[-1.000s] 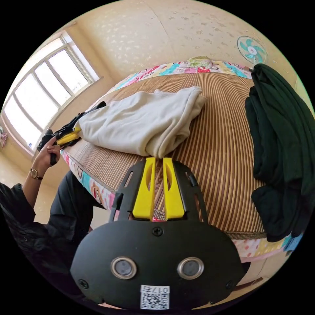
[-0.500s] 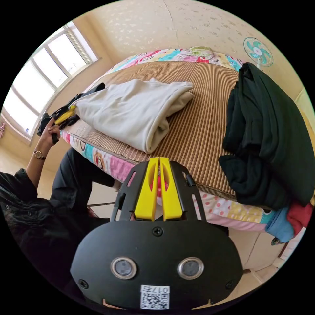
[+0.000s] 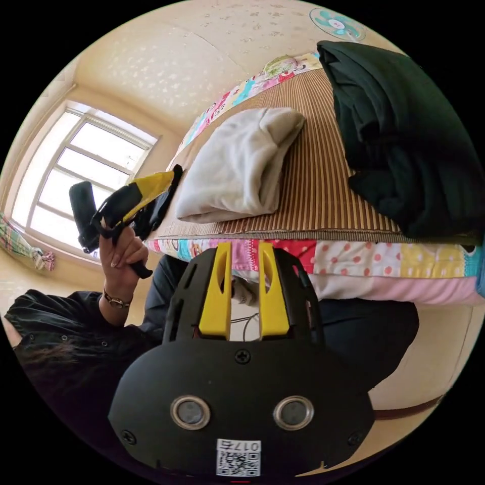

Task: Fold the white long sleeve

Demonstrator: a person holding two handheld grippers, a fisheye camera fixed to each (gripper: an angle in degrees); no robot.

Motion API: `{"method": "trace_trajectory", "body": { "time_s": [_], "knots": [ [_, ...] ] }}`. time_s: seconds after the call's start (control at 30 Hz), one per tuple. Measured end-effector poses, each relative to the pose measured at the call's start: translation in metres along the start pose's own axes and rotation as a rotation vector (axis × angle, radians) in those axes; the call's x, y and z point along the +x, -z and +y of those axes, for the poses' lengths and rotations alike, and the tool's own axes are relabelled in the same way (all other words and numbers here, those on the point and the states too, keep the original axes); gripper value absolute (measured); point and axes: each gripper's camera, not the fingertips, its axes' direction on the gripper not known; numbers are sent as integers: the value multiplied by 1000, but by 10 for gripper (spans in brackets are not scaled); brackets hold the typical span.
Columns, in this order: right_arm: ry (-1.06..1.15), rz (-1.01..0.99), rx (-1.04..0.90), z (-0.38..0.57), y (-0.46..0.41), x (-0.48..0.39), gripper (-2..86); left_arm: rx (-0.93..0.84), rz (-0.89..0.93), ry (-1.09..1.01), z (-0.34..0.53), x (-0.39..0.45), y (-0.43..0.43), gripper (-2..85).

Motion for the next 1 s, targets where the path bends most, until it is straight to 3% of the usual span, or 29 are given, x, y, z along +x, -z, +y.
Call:
{"method": "trace_trajectory", "body": {
  "time_s": [0.1,0.17,0.23,0.3,0.4,0.47,0.53,0.67,0.8,0.9,1.0],
  "knots": [
    [-59,-169,45,13,22,26,129,292,-200,304,47,-45,59,118],
    [-118,-316,94,19,34,49,153,315,-198,444,68,-80,65,146],
    [-172,-431,120,20,36,65,176,69,-5,588,74,-131,24,160],
    [-243,-525,137,20,34,81,202,-67,181,695,85,-157,-13,122],
    [-367,-645,162,21,25,103,235,28,422,827,118,-164,-19,80],
    [-434,-776,189,23,16,113,251,-36,448,752,117,-144,-15,68],
    [-444,-884,201,22,9,112,251,-137,467,548,114,-92,-1,65],
    [-390,-1097,200,19,0,86,164,-294,490,264,127,-11,19,59],
    [-194,-1011,296,9,56,47,106,-149,500,-29,130,28,93,1],
    [41,-970,421,-26,134,22,96,-37,390,-65,134,23,136,-2],
    [226,-889,579,-67,219,12,94,-34,237,-40,136,2,148,25]
  ]
}}
